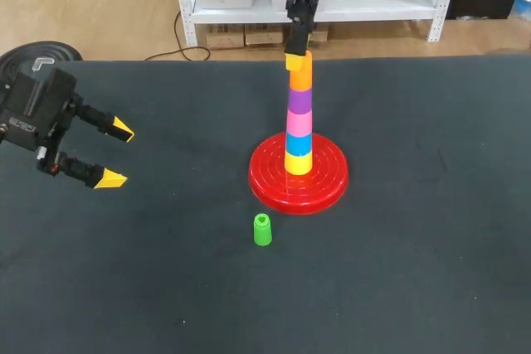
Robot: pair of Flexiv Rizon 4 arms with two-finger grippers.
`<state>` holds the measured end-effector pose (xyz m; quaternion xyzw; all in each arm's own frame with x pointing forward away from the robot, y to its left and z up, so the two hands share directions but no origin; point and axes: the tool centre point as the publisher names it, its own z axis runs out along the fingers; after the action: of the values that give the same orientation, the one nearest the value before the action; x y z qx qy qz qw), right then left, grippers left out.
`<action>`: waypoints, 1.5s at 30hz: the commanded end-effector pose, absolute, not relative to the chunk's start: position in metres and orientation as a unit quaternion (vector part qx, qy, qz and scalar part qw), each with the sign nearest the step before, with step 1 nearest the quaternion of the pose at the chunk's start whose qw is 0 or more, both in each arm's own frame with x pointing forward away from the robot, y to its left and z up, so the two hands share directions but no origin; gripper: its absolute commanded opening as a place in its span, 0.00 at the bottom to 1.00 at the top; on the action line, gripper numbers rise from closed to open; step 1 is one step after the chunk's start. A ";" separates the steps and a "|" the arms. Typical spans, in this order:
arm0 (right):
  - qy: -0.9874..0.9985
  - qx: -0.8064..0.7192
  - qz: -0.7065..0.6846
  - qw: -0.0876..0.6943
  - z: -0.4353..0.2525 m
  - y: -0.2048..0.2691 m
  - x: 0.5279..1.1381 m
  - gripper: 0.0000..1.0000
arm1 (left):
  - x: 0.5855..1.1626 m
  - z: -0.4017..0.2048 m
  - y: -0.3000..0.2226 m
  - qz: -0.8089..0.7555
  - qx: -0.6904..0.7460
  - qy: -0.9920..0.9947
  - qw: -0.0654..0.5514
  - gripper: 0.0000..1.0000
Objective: Pick up and stack the cylinders on the red base in this order: pink,purple,orange,green
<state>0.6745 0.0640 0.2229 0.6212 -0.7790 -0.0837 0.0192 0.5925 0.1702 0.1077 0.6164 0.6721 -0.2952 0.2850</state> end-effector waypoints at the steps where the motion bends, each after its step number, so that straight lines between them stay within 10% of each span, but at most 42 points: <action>1: -0.782 0.620 -0.064 -0.007 0.230 0.060 0.661 1.00 | 0.593 0.107 0.171 -0.296 0.617 0.671 0.286 1.00; 16: -0.718 0.689 0.042 -0.089 0.280 0.129 0.610 1.00 | 0.593 0.107 0.171 -0.296 0.617 0.671 0.286 1.00; 45: -0.715 0.695 -0.043 -0.050 0.111 0.145 0.536 1.00 | 0.593 0.107 0.171 -0.296 0.617 0.671 0.286 1.00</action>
<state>0.5388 0.1505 0.1235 0.6966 -0.7156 -0.0409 -0.0324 0.5925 0.1702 0.1077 0.6164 0.6721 -0.2952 0.2850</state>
